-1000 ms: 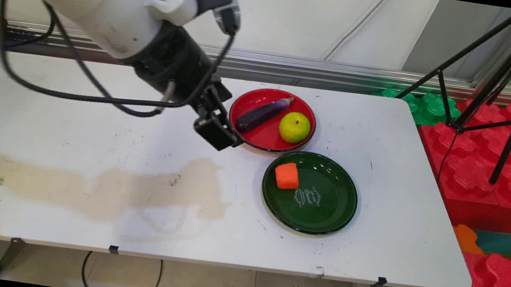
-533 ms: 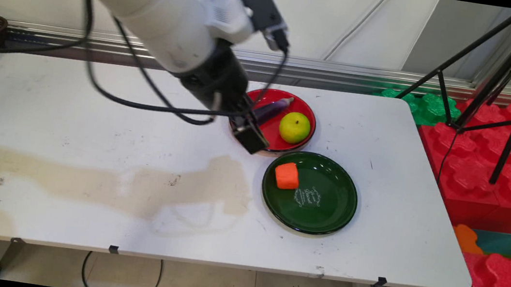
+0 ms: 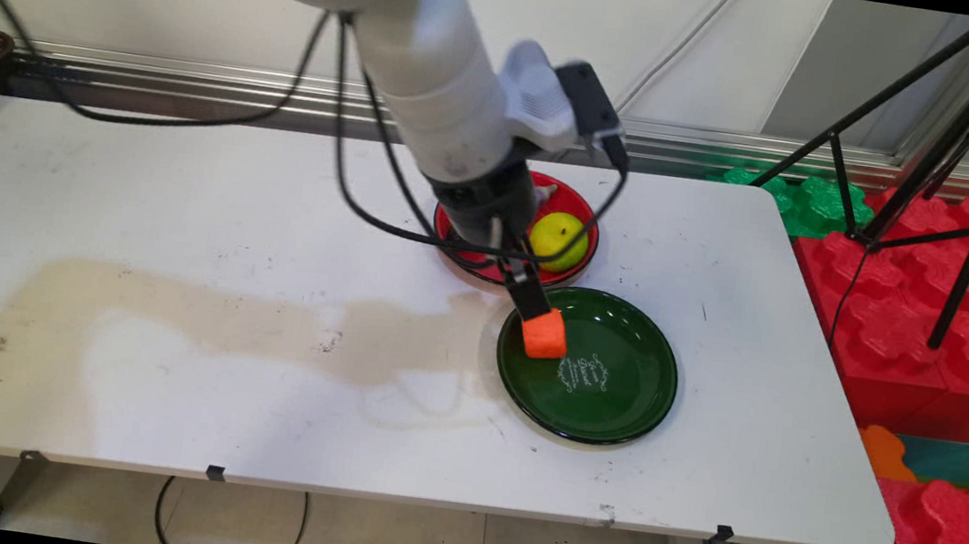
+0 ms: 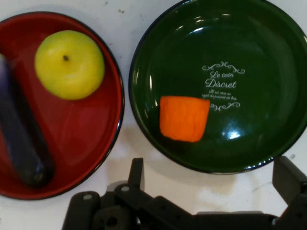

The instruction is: Pick up the mandarin from the green plate

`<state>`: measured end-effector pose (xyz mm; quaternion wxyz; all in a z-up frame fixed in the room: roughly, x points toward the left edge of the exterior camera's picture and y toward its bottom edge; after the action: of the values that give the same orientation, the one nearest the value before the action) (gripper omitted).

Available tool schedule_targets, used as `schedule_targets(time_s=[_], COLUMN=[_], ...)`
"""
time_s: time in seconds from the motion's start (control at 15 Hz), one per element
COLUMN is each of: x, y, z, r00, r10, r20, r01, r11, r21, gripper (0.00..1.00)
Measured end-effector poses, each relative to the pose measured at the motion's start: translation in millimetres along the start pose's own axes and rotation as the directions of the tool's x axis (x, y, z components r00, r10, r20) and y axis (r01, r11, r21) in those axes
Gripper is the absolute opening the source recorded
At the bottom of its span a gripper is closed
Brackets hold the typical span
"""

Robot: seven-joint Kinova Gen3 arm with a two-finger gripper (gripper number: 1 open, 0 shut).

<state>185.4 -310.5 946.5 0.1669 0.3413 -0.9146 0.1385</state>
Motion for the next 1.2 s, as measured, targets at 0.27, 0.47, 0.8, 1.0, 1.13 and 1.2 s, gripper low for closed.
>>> schedule_targets(time_s=[0.27, 0.47, 0.8, 1.0, 1.13, 1.2], x=[16, 21, 27, 30, 32, 33], y=[-6, -9, -14, -16, -17, -18], z=[45, 68, 105, 125, 135, 141], r00=[0.998, 0.995, 0.989, 0.986, 0.984, 0.983], r10=[0.037, 0.054, 0.081, 0.107, 0.119, 0.126], r20=[0.056, 0.082, 0.121, 0.129, 0.129, 0.130], r01=[-0.035, -0.050, -0.073, -0.097, -0.109, -0.116], r11=[0.999, 0.997, 0.995, 0.992, 0.990, 0.990], r21=[-0.039, -0.055, -0.073, -0.082, -0.085, -0.086], gripper=[1.00, 1.00, 1.00, 1.00, 1.00, 1.00])
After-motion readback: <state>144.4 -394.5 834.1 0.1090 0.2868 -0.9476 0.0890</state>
